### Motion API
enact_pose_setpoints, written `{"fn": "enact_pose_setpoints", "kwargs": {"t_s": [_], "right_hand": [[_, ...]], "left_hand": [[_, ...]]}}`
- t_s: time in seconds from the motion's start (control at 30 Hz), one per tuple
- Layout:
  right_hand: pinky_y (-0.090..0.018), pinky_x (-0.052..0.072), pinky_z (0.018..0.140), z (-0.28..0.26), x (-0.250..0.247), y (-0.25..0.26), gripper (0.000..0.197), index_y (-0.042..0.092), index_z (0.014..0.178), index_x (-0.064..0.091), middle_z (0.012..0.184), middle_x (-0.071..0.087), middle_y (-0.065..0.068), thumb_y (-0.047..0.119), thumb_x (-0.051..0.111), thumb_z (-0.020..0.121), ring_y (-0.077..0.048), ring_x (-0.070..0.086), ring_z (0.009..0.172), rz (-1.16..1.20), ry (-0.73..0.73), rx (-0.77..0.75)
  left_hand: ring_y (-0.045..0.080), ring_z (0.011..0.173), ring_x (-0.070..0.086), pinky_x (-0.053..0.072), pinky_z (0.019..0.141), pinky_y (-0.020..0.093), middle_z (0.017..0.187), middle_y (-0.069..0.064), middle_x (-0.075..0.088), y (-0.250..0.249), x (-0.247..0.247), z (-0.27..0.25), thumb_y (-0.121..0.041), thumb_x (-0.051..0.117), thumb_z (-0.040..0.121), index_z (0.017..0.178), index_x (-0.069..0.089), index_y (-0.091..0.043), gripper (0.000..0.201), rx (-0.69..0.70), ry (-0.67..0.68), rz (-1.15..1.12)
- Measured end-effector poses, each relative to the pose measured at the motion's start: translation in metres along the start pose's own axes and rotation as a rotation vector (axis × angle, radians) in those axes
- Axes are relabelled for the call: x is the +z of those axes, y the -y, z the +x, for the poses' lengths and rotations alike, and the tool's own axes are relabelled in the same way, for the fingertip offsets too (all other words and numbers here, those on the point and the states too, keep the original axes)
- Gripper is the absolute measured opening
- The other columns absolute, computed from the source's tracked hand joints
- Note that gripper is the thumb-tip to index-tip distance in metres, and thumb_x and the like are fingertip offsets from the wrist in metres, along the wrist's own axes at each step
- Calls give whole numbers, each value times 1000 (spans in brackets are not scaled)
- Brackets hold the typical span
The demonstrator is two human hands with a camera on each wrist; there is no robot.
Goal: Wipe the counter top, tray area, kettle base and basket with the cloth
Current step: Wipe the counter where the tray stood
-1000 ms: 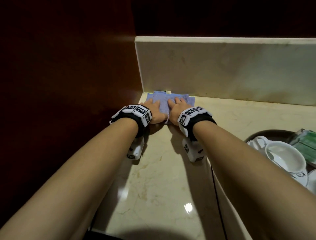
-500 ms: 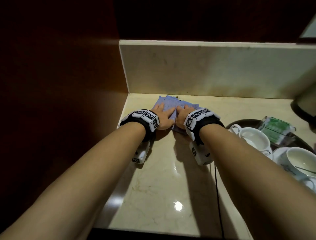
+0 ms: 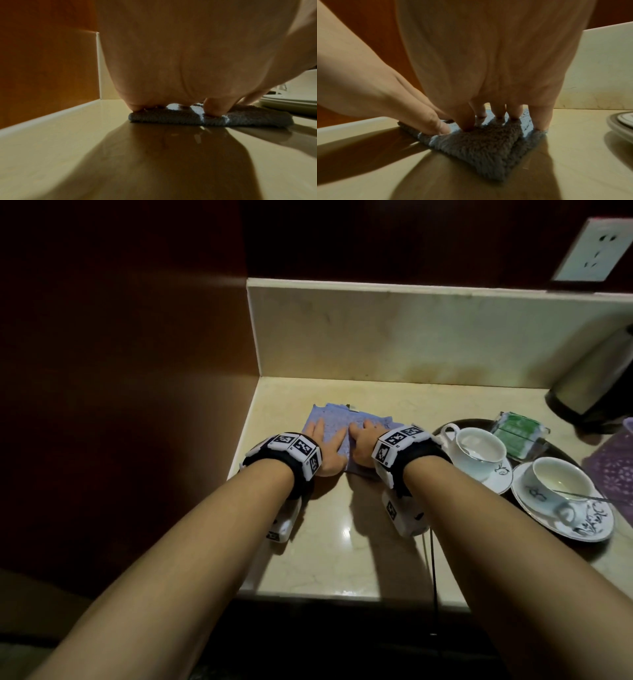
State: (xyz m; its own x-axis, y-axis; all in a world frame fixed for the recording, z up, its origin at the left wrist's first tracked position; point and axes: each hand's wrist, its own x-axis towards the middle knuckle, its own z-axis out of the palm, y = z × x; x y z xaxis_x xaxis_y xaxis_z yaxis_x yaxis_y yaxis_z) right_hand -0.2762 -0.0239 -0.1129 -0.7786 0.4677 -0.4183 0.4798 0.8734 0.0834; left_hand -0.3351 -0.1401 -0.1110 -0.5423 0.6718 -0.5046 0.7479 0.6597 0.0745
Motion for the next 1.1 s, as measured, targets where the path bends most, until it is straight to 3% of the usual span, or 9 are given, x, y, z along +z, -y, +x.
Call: {"fn": "enact_pose_setpoints", "kwargs": {"t_s": [0.33, 0.53, 0.63, 0.7, 0.77, 0.87, 0.97, 1.03, 1.1], "right_hand": [[-50, 21, 118, -59, 17, 0, 62, 15, 155, 5, 161, 9, -18, 32, 33, 102, -37, 15, 147, -12, 1, -127], [-51, 18, 119, -90, 32, -4, 64, 15, 156, 6, 161, 6, -17, 28, 37, 102, -37, 10, 149, 7, -11, -194], [-52, 18, 118, -105, 40, -10, 63, 17, 156, 6, 162, 4, -16, 25, 37, 102, -37, 7, 149, 42, -10, -238], [-52, 21, 117, -114, 47, -16, 62, 18, 155, 8, 161, 7, -17, 24, 37, 101, -37, 10, 148, 54, -26, -277], [-52, 22, 116, -121, 54, -22, 60, 18, 155, 10, 160, 9, -17, 25, 37, 102, -37, 11, 147, 62, -38, -300], [-56, 22, 116, -133, 62, -28, 61, 19, 155, 8, 161, 7, -16, 27, 35, 101, -37, 9, 148, 73, -31, -315], [-58, 24, 115, -143, 66, -33, 61, 21, 154, 9, 160, 10, -15, 28, 37, 101, -36, 9, 148, 91, -59, -336], [-58, 24, 114, -148, 69, -37, 59, 21, 154, 11, 160, 12, -15, 28, 37, 101, -35, 9, 148, 104, -69, -348], [-58, 26, 113, -150, 72, -40, 57, 20, 153, 16, 158, 15, -14, 28, 37, 101, -35, 11, 147, 107, -70, -359]], "left_hand": [[31, 149, -17, -2, 121, 48, 161, 16, -19, -17, 40, -59, -55, 21, 100, 156, -10, -30, 69, -39, -76, -5], [31, 150, -13, 1, 121, 47, 162, 15, -18, -35, 41, -102, -58, 26, 100, 155, -13, -29, 74, -43, -4, 23], [35, 149, 8, 17, 119, 48, 163, 17, -1, -42, 39, -116, -63, 33, 96, 157, -2, -28, 79, -29, -6, 62], [38, 136, 35, 35, 109, 47, 155, 19, 23, -44, 34, -121, -65, 38, 93, 153, 20, -27, 73, -19, -32, 86], [36, 119, 48, 44, 99, 45, 140, 16, 38, -46, 31, -125, -64, 43, 92, 138, 39, -26, 60, 0, -84, 87], [32, 115, 47, 45, 96, 44, 130, 12, 41, -50, 38, -128, -64, 51, 88, 126, 46, -23, 56, 43, -212, 25], [31, 116, 45, 44, 97, 47, 126, 8, 39, -54, 56, -126, -62, 55, 86, 126, 43, -17, 62, 185, -247, -61], [34, 129, 40, 40, 102, 47, 135, 10, 35, -55, 67, -127, -59, 53, 89, 135, 38, -16, 65, 220, -228, -109], [29, 145, 24, 32, 112, 46, 153, 10, 24, -56, 74, -131, -61, 48, 92, 146, 28, -20, 71, 217, -232, -122]]}}
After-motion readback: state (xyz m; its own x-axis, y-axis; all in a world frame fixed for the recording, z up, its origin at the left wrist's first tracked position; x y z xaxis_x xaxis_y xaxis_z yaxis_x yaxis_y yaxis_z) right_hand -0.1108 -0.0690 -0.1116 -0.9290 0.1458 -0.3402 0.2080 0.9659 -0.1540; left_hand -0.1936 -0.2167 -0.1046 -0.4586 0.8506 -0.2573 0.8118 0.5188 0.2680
